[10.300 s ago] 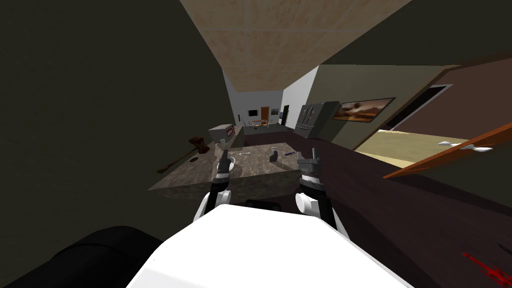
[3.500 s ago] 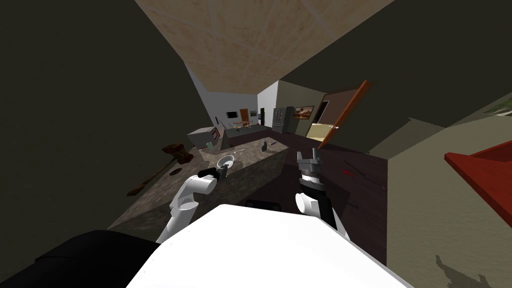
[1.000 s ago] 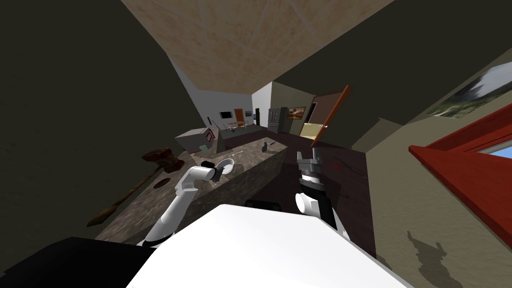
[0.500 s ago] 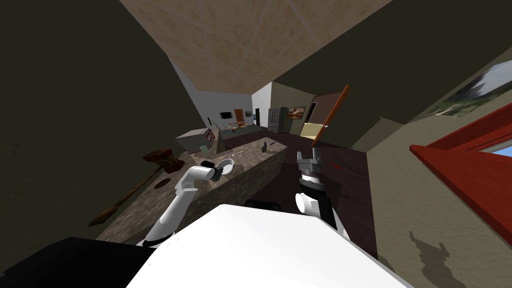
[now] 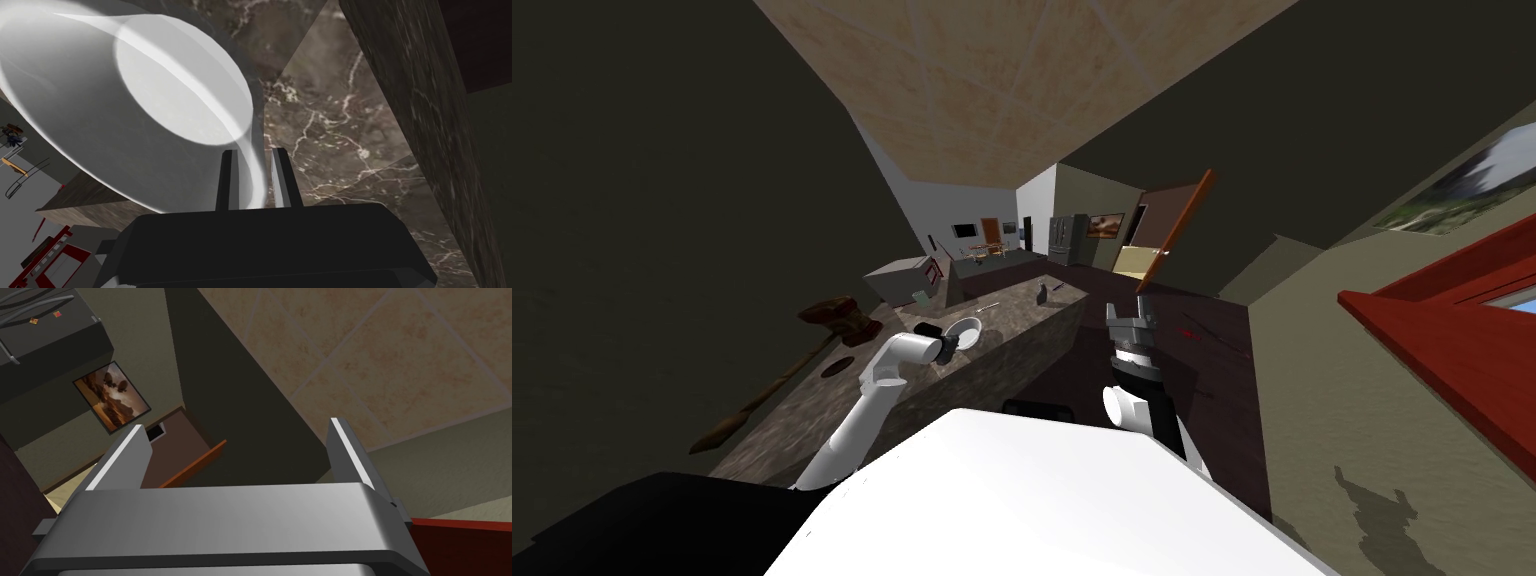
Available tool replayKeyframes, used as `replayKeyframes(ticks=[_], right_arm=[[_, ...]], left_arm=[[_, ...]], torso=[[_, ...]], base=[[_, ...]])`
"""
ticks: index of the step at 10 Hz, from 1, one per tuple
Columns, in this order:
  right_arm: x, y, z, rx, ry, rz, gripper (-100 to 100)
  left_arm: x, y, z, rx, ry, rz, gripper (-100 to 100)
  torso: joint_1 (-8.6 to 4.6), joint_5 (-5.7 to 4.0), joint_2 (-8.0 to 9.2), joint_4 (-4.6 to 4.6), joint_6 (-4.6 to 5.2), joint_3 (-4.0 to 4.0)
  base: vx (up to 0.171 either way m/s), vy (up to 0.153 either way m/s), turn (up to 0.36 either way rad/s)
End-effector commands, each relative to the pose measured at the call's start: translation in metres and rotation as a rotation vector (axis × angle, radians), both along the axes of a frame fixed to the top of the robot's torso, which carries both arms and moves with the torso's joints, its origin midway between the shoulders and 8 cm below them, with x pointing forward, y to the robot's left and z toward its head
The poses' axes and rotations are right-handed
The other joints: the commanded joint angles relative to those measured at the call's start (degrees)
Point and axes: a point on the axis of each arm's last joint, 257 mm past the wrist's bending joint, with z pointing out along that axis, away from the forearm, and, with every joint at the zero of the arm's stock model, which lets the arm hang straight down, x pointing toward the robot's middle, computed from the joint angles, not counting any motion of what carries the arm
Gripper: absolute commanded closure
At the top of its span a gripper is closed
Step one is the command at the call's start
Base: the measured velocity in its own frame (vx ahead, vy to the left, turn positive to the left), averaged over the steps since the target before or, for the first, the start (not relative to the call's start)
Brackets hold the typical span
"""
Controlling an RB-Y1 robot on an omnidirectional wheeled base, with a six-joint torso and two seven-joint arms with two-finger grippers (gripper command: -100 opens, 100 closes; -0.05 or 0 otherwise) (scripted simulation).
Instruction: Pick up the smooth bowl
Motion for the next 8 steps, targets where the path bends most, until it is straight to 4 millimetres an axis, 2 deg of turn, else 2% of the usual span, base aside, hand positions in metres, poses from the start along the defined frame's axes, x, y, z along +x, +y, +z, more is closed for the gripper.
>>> replayKeyframes(ticks=[1,6,7,8], right_arm=[[0.000,0.000,0.000,0.000,0.000,0.000,0],[0.000,0.000,0.000,0.000,0.000,0.000,0],[0.000,0.000,0.000,0.000,0.000,0.000,0],[0.000,0.000,0.000,0.000,0.000,0.000,0]], left_arm=[[-0.004,-0.005,0.003,0.000,0.001,-0.001,100],[-0.018,-0.022,0.013,-0.001,0.004,-0.006,100],[-0.016,-0.020,0.011,-0.001,0.003,-0.007,100],[-0.016,-0.021,0.011,-0.001,0.003,-0.007,0]], torso=[[0.00,0.00,0.00,0.00,0.00,0.00],[-0.12,-0.09,0.02,0.03,0.02,0.02],[-0.14,-0.10,0.03,0.03,0.01,0.03],[-0.17,-0.11,0.05,0.04,-0.01,0.04]], base=[[0.017,0.034,0.010],[0.023,0.026,0.010],[0.008,0.010,-0.002],[0.000,0.000,0.000]])
